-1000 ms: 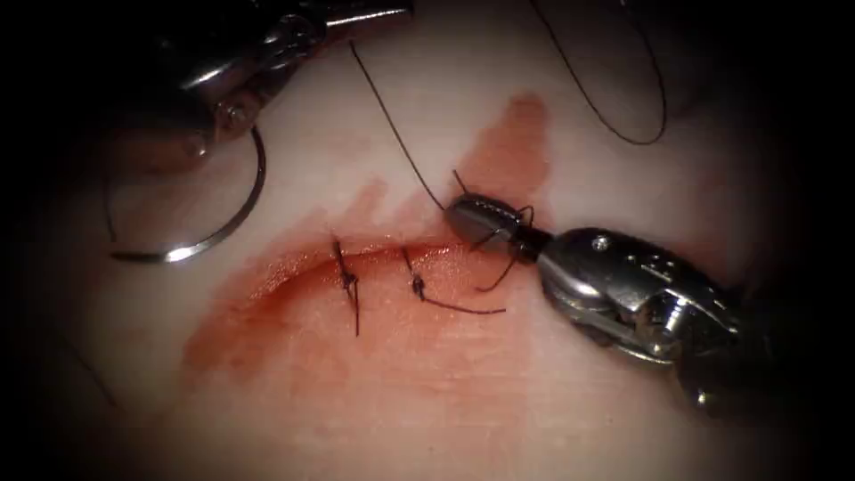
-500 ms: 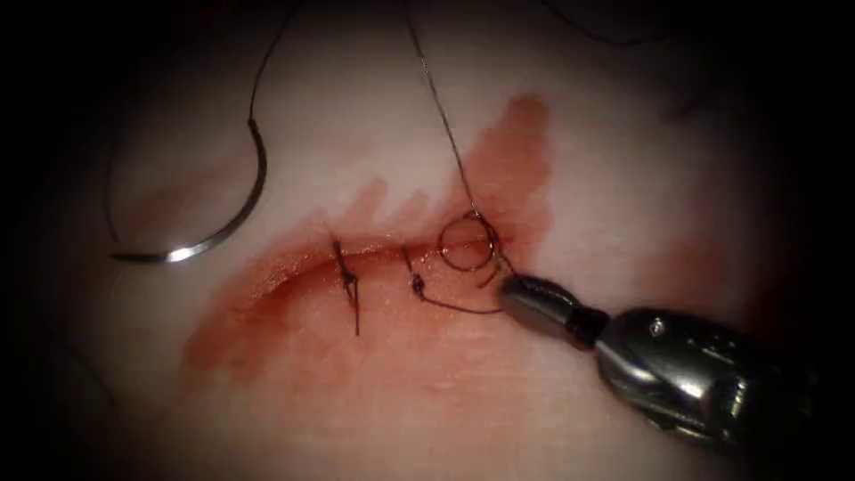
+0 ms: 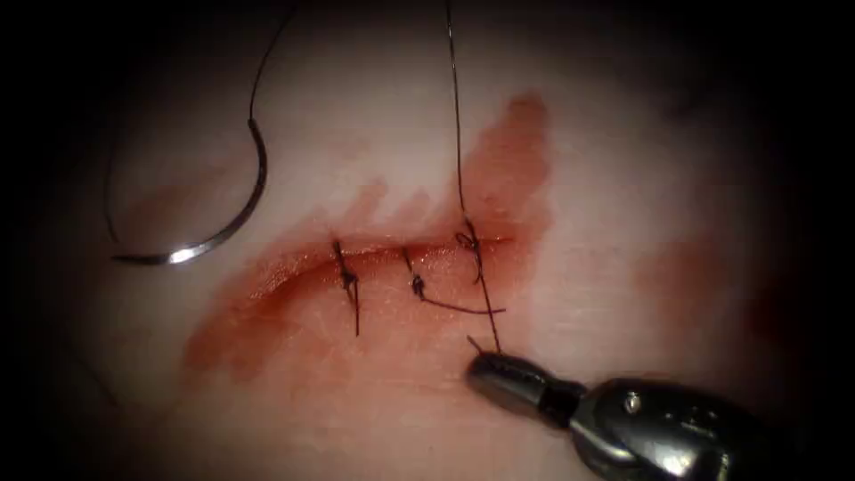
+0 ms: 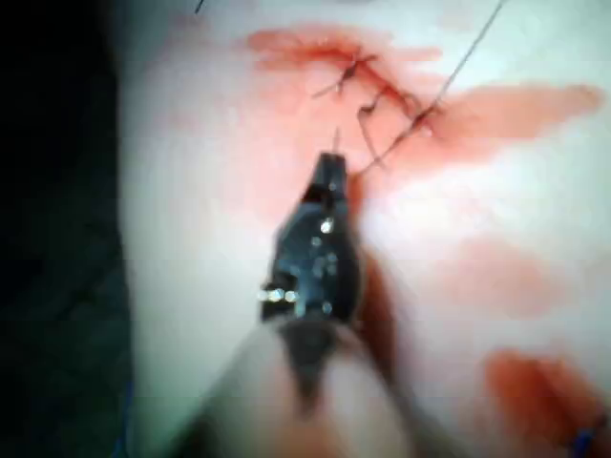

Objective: Wound Closure

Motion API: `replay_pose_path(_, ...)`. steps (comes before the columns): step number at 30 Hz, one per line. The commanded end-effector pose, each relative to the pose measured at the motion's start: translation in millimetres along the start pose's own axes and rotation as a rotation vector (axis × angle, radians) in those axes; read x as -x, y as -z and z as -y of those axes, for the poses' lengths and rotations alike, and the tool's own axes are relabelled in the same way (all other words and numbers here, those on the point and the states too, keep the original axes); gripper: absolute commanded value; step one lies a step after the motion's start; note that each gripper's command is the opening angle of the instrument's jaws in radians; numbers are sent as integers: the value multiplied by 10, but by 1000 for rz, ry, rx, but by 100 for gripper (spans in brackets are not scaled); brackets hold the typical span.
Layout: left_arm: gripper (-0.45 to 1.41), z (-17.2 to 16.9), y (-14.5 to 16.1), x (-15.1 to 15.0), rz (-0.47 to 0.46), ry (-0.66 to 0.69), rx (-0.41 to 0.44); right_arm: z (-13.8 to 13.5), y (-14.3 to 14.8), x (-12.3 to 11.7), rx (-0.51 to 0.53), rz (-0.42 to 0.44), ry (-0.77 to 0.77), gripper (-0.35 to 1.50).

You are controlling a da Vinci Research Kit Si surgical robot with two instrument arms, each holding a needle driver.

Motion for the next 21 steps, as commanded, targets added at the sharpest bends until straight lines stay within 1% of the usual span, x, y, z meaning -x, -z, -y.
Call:
replay_pose_path(1,-45,4,-10,3,1,-3,-1,16,0,9,-8,15,7,-35)
replay_pose_path(5,-45,5,-18,2,21,-26,-11,36,7,17,-26,43,17,-35)
replay_pose_path(13,-45,6,-25,1,56,-61,-26,52,11,27,-50,77,28,-35)
replay_pose_path(21,-45,9,-36,-2,76,-71,-61,84,17,35,-68,103,70,-35)
